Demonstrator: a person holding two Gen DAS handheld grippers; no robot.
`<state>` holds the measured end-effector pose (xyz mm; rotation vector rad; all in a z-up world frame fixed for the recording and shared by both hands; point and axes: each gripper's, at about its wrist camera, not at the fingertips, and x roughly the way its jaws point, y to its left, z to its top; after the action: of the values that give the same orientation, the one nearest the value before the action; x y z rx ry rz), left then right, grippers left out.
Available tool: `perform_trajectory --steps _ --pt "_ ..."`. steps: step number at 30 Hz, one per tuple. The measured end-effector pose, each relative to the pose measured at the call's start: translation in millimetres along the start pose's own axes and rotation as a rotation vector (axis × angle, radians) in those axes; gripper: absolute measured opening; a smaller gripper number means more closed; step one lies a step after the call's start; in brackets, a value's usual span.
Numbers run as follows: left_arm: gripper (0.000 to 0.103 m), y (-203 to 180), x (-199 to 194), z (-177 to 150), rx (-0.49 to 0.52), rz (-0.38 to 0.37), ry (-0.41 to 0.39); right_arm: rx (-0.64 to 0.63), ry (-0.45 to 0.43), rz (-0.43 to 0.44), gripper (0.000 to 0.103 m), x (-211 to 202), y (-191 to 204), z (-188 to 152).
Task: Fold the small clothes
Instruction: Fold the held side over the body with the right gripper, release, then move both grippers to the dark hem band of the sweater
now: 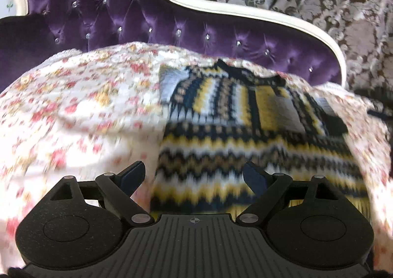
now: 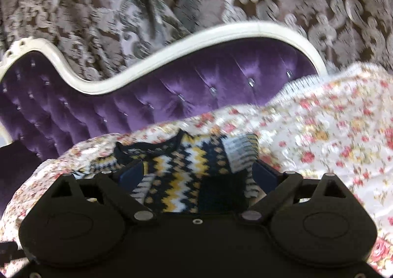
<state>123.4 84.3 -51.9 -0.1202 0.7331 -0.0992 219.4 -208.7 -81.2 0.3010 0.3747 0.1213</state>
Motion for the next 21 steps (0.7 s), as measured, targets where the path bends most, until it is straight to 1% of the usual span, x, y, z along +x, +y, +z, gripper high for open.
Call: perform_trajectory --steps 3,4,7,10,13,15,21 --pt "0.087 7 -10 -16 0.003 0.003 0.015 0.028 0.002 0.060 0.100 -23 7 -5" --pt "0.087 9 -13 -22 0.002 0.001 0.024 0.031 0.015 0.078 0.100 -30 8 -8" --pt "0.087 13 -18 -32 0.013 -0.004 0.041 0.022 0.056 0.088 0.100 -55 11 -23" --pt "0.087 16 -21 -43 -0.001 -0.027 0.056 0.050 0.112 0.105 0.100 -80 5 -43" --pt "0.087 17 -24 -56 -0.014 -0.048 0.077 0.095 0.172 0.095 0.100 -101 -4 -66" --pt "0.087 13 -25 -62 -0.006 -0.051 0.073 0.127 0.203 0.086 0.100 -112 -8 -79" --pt "0.087 10 -30 -70 -0.011 -0.077 0.073 0.210 0.297 0.061 0.101 -135 -10 -114"
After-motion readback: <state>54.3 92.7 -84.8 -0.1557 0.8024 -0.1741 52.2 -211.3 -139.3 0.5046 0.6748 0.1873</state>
